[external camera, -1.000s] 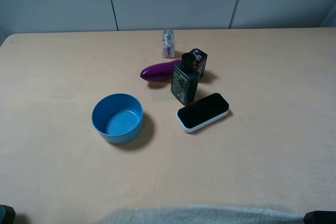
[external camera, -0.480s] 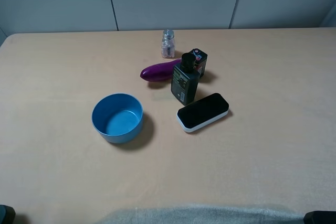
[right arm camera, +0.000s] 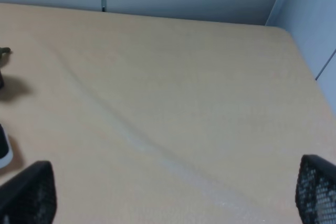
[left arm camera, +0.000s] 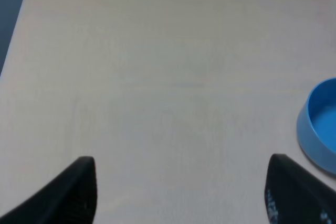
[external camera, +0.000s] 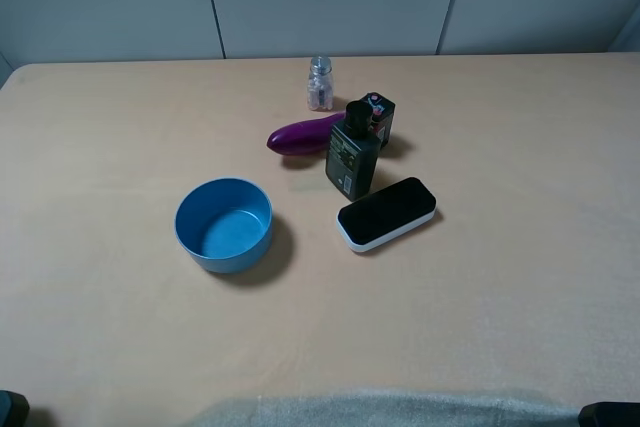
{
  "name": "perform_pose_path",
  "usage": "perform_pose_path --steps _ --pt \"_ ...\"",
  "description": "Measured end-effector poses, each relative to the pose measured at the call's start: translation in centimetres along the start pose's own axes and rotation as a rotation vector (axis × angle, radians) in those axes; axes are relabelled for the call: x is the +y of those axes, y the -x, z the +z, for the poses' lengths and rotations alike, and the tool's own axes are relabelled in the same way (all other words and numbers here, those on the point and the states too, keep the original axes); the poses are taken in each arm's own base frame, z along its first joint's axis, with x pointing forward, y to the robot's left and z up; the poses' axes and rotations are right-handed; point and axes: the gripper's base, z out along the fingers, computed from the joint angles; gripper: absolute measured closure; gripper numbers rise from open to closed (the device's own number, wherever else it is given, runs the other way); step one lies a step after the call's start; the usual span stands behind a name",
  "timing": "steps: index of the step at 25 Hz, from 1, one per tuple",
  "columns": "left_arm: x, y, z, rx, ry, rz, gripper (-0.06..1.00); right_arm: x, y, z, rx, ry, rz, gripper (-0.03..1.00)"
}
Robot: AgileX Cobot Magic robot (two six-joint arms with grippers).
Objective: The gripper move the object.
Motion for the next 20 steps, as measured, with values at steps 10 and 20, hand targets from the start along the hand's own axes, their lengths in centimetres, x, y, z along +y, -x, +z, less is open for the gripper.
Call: perform_pose_path --steps 10,20 --pt "0.0 0.0 0.0 0.0 0.0 0.0 0.21 0.0 0.0 0.0 0.0 0.0 0.0 0.27" --pt "0.0 0.0 0.0 0.0 0.0 0.0 0.21 0.0 0.0 0.0 0.0 0.0 0.0 0.27"
